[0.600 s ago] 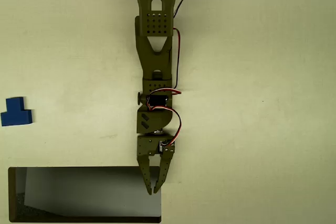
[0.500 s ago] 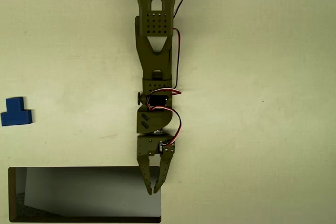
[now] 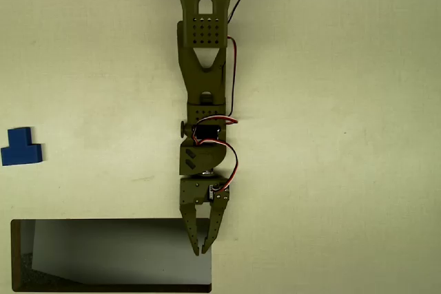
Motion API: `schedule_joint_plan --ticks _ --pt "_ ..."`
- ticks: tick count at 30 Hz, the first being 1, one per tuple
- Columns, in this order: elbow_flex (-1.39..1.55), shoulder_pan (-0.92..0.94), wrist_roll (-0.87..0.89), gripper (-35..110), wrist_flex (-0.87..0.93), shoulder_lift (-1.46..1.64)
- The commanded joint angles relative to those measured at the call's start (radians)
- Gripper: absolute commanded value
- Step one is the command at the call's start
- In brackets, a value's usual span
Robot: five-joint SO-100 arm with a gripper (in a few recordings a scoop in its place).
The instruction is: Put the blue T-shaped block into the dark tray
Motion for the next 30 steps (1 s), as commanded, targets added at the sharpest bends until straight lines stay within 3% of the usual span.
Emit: schedule_joint_plan --ticks 1,23,27,28,30 --pt "0.002 -0.014 -0.011 0 -0.031 -0.008" --pt "0.000 -0.014 -0.011 0 -0.031 -0.008" --pt "-0.020 -0.032 0.115 0 -0.143 -0.005" --pt "-0.078 -0.034 0.152 0 -0.091 0.009" --pt "-0.183 -0.025 0.215 0 0.187 0.124"
